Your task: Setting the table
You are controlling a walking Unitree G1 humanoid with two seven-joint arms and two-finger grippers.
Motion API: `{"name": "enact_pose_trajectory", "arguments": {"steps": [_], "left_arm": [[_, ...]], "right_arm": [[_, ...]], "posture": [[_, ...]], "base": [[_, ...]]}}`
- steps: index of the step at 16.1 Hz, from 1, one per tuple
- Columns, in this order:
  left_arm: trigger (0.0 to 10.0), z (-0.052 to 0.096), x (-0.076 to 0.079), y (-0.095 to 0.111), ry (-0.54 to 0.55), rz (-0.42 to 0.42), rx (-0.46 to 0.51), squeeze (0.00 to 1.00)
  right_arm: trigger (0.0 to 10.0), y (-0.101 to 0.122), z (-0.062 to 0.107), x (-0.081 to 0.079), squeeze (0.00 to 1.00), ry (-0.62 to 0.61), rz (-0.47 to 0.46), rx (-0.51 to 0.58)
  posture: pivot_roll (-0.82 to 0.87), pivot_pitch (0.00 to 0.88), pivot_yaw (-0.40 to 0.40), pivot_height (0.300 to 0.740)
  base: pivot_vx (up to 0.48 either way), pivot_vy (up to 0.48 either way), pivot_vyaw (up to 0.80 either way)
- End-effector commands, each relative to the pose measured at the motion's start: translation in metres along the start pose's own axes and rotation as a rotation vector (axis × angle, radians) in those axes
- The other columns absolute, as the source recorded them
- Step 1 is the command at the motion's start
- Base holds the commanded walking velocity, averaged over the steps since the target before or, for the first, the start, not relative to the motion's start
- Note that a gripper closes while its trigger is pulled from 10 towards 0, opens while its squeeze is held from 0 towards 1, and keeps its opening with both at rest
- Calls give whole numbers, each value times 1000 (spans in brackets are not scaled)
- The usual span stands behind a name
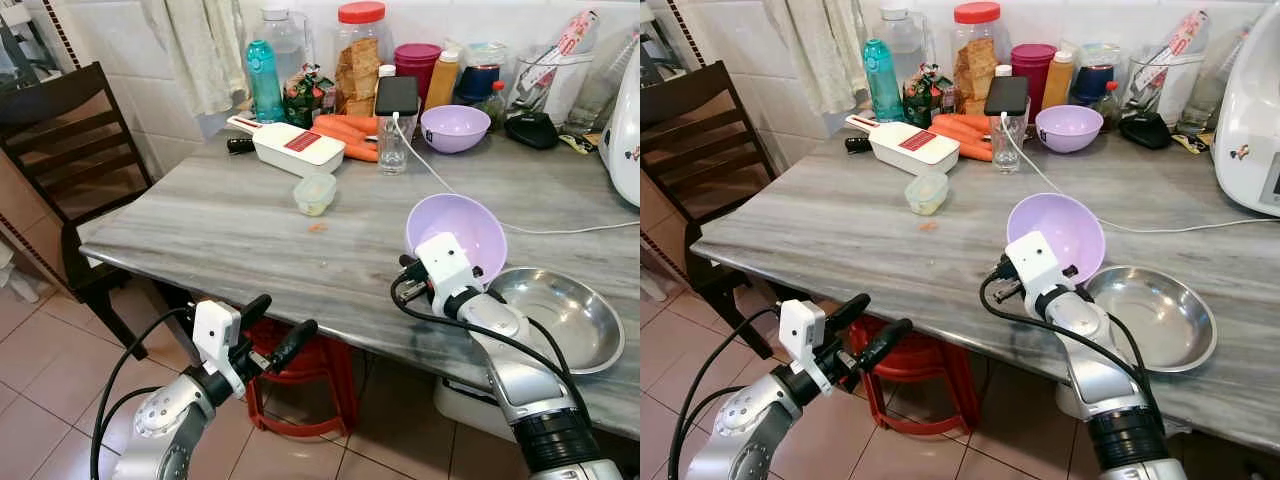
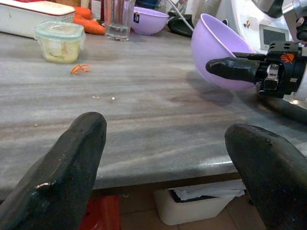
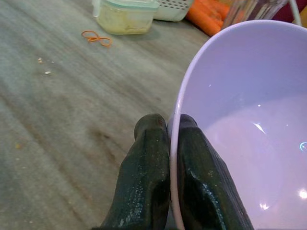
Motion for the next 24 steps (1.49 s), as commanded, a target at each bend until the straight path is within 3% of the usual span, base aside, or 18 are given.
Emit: {"name": "enact_pose_trajectory", "arguments": {"steps": [1, 2, 3, 4, 12, 17, 21, 24], "left_arm": [[10000, 0, -1, 2, -16, -3, -5, 0], [10000, 1, 0, 2, -22, 0, -10, 0], [10000, 1, 1, 1, -32, 3, -15, 0], [10000, 0, 1, 1, -36, 3, -15, 0], [10000, -3, 1, 0, -53, 5, -30, 0], [10000, -7, 0, 2, -54, 4, -29, 0], [10000, -9, 0, 1, -60, 5, -31, 0], [10000, -10, -1, 3, -53, 2, -25, 0]], "right_arm": [[10000, 8, 2, -3, 0, 0, 19, 13], [10000, 9, 3, -2, 0, -8, 20, 15], [10000, 8, 5, -2, 847, -12, 15, 5], [10000, 8, 6, -2, 1000, -15, 12, 1], [10000, 4, 7, 6, 1000, -52, -13, -20], [10000, 37, 9, 16, 1000, -95, -20, 84], [10000, 45, 12, 18, 1000, -119, -33, 116], [10000, 55, 22, 30, 1000, -234, -35, 173]], "posture": [[-74, 0, 107, 740], [-77, 0, 109, 740], [-80, 0, 112, 740], [-80, 0, 112, 740], [-85, 0, 121, 740], [-90, 0, 124, 740], [-94, 0, 125, 740], [-95, 0, 124, 740]], "base": [[0, 0, 0], [0, 0, 0], [0, 0, 0], [0, 0, 0], [0, 0, 0], [0, 0, 0], [0, 0, 0], [0, 0, 0]]}}
Point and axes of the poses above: a point about 5 cm out from each wrist's last joint towards the gripper, its own z axis pointing back from the gripper into the wrist, its own y axis along the axis of the wrist's last joint, x = y × z, the point moved 4 cm from there along -z, pointing out of the wrist towards the gripper, and after that the axes turned 9 degrees about -z, right-handed, at the moved point
